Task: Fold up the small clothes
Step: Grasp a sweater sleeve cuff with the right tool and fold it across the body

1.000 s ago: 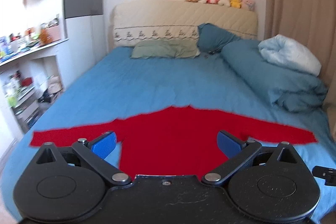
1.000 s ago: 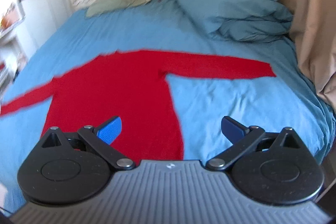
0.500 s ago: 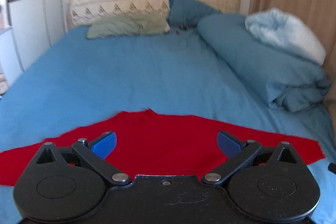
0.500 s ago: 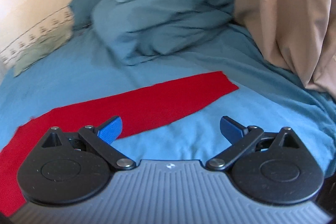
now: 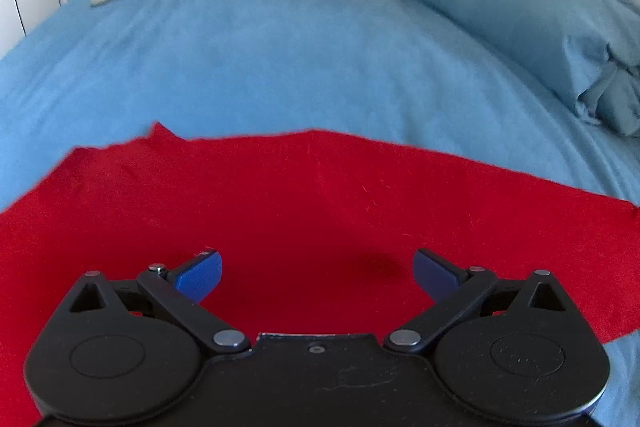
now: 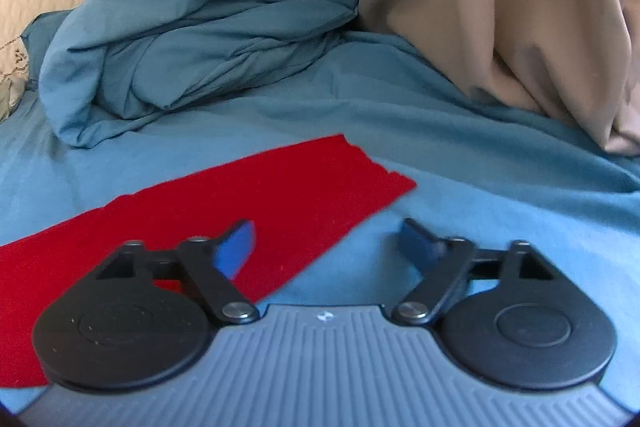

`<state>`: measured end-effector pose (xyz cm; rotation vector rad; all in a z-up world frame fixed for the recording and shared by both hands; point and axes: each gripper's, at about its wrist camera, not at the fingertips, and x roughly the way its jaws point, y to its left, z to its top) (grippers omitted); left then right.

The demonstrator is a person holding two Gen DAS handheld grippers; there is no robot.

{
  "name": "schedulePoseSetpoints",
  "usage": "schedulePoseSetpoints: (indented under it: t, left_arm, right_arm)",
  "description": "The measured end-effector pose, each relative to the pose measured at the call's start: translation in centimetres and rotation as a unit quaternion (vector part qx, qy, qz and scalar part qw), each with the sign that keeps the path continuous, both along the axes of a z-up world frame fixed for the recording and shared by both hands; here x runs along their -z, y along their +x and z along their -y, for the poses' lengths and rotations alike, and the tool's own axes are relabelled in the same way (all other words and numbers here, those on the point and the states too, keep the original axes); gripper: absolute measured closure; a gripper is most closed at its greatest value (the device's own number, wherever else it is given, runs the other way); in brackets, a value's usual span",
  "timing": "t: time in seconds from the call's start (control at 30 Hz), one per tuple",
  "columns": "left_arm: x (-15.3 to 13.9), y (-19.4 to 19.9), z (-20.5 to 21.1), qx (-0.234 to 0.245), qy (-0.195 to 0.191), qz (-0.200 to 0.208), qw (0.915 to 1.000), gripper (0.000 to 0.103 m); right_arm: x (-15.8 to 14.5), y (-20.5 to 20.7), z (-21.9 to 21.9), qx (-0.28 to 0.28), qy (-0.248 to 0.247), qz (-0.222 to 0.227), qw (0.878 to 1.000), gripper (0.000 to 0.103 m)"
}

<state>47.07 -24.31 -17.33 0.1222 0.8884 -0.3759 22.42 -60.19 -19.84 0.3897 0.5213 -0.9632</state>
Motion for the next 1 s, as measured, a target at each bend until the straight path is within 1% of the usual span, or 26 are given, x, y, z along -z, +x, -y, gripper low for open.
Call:
schedulePoseSetpoints:
  t: [0.03, 0.07, 0.1, 0.17, 0.2, 0.23, 0.27, 0.3, 0.33, 0.4, 0.47, 0.53, 0.6, 0.67, 0.73, 0.77, 0.83, 0.9, 0.97, 1.0]
  left_arm:
    - [0.4, 0.3, 0.3, -0.002, 0.003, -0.014, 0.9999, 0.0]
    - [0.8, 0.6, 0.6, -0.004, 0.009, -0.024, 0.9997, 0.0]
    - [1.1, 1.0, 1.1, -0.002, 0.018, -0.026, 0.9995, 0.0]
    - [1.4, 1.2, 1.5, 0.01, 0.033, -0.026, 0.9991, 0.0]
    - [1.5, 1.3, 1.4, 0.008, 0.029, -0.031, 0.999, 0.0]
    - [1.5, 1.6, 1.0, 0.004, 0.023, -0.04, 0.9989, 0.0]
    - [1.5, 1.8, 0.8, 0.003, 0.019, -0.049, 0.9986, 0.0]
    - [1.5, 2.1, 0.9, 0.005, 0.02, -0.055, 0.9983, 0.0]
    - [1.4, 2.4, 0.9, 0.008, 0.022, -0.061, 0.9979, 0.0]
    - [1.0, 3.0, 0.9, 0.011, 0.018, -0.073, 0.9971, 0.0]
    - [0.4, 3.4, -0.1, 0.018, 0.005, -0.089, 0.9959, 0.0]
    - [-0.9, 3.4, -1.3, 0.014, -0.012, -0.096, 0.9952, 0.0]
    - [-2.4, 3.6, -3.6, 0.006, -0.021, -0.09, 0.9957, 0.0]
    - [-4.2, 3.7, -6.6, -0.009, -0.027, -0.078, 0.9966, 0.0]
    - [-5.8, 3.9, -9.8, -0.023, -0.036, -0.068, 0.9968, 0.0]
    - [-6.5, 4.0, -11.7, -0.032, -0.039, -0.064, 0.9967, 0.0]
    - [-7.6, 3.9, -15.1, -0.05, -0.041, -0.053, 0.9965, 0.0]
    - [-8.2, 3.8, -18.5, -0.07, -0.039, -0.039, 0.996, 0.0]
    - [-8.0, 3.5, -21.6, -0.09, -0.035, -0.03, 0.9948, 0.0]
    - [-7.6, 3.3, -23.2, -0.1, -0.033, -0.03, 0.994, 0.0]
  right_arm:
    - [0.1, 0.3, 0.1, 0.003, -0.001, -0.008, 1.0, 0.028]
    - [0.1, 0.5, 0.2, 0.005, -0.003, -0.013, 1.0, 0.03]
    - [0.0, 0.8, 0.2, 0.006, -0.003, -0.021, 1.0, 0.036]
    - [-0.2, 1.5, 0.4, 0.008, -0.001, -0.036, 0.999, 0.053]
    - [-0.5, 1.8, 0.4, 0.008, 0.001, -0.044, 0.999, 0.063]
    - [-0.7, 2.2, 0.5, 0.008, 0.007, -0.052, 0.999, 0.068]
    - [-1.1, 2.6, 0.6, 0.008, 0.013, -0.057, 0.998, 0.071]
    - [-1.4, 3.0, 0.7, 0.008, 0.018, -0.061, 0.998, 0.077]
    - [-1.7, 3.3, 0.7, 0.006, 0.021, -0.062, 0.998, 0.08]
    - [-2.9, 3.9, 0.5, -0.006, 0.031, -0.048, 0.998, 0.082]
    - [-4.5, 4.7, -0.3, -0.031, 0.028, -0.031, 0.999, 0.083]
    - [-6.9, 5.7, -1.9, -0.065, 0.021, -0.01, 0.998, 0.083]
    - [-9.5, 7.1, -4.1, -0.104, 0.018, 0.018, 0.994, 0.083]
    - [-12.3, 8.8, -7.2, -0.152, 0.018, 0.049, 0.987, 0.083]
    - [-14.7, 10.8, -10.9, -0.208, 0.02, 0.077, 0.975, 0.083]
    - [-15.8, 11.8, -12.8, -0.238, 0.026, 0.092, 0.967, 0.083]
    - [-17.0, 14.2, -17.4, -0.308, 0.04, 0.113, 0.944, 0.083]
    - [-17.1, 16.6, -22.4, -0.38, 0.049, 0.12, 0.916, 0.083]
    - [-15.6, 18.7, -27.6, -0.445, 0.056, 0.111, 0.887, 0.083]
    - [-14.2, 19.7, -30.4, -0.475, 0.06, 0.099, 0.873, 0.083]
